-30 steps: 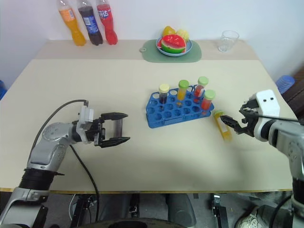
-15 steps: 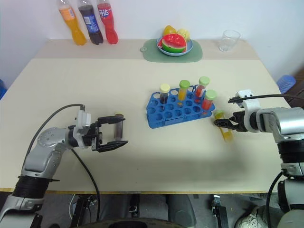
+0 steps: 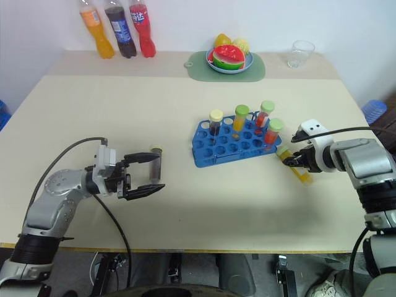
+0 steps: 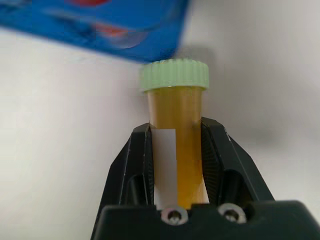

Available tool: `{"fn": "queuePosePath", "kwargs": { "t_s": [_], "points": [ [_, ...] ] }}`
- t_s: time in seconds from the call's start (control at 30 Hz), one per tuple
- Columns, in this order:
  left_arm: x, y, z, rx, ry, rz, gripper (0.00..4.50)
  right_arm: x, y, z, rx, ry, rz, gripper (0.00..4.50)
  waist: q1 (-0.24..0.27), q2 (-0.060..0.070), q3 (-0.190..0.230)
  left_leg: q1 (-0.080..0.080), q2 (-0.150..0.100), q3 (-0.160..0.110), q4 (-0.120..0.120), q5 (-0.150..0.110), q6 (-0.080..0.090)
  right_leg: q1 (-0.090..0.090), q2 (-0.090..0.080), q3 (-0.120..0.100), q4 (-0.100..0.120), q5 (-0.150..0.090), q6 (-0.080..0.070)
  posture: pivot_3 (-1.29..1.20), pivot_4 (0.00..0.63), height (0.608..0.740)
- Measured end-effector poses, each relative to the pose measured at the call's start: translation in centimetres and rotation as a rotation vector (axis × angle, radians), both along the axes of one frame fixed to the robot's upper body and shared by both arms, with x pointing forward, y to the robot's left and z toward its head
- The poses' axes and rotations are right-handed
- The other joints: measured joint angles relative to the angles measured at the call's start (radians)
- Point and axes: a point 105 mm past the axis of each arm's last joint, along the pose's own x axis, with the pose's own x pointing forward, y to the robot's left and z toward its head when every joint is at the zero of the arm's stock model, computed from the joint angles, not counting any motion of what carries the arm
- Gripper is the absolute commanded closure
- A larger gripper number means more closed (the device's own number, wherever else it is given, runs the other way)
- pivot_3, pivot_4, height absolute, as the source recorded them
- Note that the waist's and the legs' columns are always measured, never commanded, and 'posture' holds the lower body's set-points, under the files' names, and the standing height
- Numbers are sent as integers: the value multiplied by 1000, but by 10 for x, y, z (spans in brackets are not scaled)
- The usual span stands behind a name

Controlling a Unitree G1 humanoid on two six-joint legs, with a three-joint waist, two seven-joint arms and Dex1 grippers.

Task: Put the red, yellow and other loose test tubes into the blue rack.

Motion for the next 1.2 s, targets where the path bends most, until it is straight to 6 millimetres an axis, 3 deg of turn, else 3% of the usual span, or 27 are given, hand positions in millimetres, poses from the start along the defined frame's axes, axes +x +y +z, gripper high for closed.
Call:
{"fn": "queuePosePath", "kwargs": {
  "t_s": [0.17, 0.27, 0.4, 0.53, 0.77, 1.03, 1.2],
  "points": [
    [5, -1, 0, -8, 3, -4, 0, -53, 13, -4, 59, -102, 216, 3704, 29, -1, -1, 0, 0, 0, 1, -1, 1, 2, 0, -1, -1, -1, 2, 0, 150, 740],
    [7, -3, 0, -10, 5, -26, 0, -66, 33, 1, 168, -238, 237, 3704, 21, -1, 0, 2, 0, -1, 1, -1, 1, 2, 0, 0, 0, -1, 1, 0, 150, 740],
    [15, -11, 5, -26, -13, -64, 0, -51, 87, 49, 474, -599, 253, 3704, -7, -2, 1, 4, 1, -4, 3, 0, 0, 3, 2, 0, 1, 2, -2, 0, 150, 740],
    [19, -12, 4, -37, -15, -70, 0, -27, 103, 85, 551, -904, 187, 3704, -20, -4, 0, 3, 1, -4, 1, 0, 0, 2, 4, 0, 1, 2, -2, 0, 150, 740],
    [24, -11, 3, -37, -10, -67, 0, 2, 133, 64, 609, -1051, 59, 3704, -19, -3, 0, 2, 1, -1, 0, 0, 0, 1, 4, 0, 1, 2, -2, 0, 150, 740],
    [24, -11, 4, -38, -16, -65, 0, 23, 132, 42, 576, -1108, -35, 3704, -21, -3, 1, 2, 1, -1, 1, 0, 0, 1, 3, 0, 2, 2, -2, 0, 150, 740],
    [24, -10, 4, -38, -16, -62, 0, 25, 131, 39, 571, -1139, -33, 3704, -21, -3, 0, 3, 1, -1, 1, 0, 0, 2, 3, 0, 2, 2, -2, 0, 150, 740]
  ]
}}
